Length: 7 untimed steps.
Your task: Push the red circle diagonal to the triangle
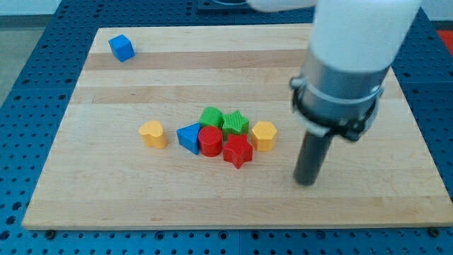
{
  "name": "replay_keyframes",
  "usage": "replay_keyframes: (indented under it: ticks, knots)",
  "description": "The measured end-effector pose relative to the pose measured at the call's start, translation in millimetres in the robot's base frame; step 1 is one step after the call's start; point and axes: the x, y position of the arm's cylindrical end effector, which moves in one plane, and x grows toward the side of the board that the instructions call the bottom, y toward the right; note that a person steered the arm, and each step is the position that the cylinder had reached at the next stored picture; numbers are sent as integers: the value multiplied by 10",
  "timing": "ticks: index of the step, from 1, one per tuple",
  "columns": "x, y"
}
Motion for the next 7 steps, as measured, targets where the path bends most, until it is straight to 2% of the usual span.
replay_keyframes:
  ticks: [1, 2, 5, 6, 7]
  knots:
    - [203, -404]
    - [80, -764]
    - [63, -1333]
    - [-311, -1358]
    - [-1063, -1298]
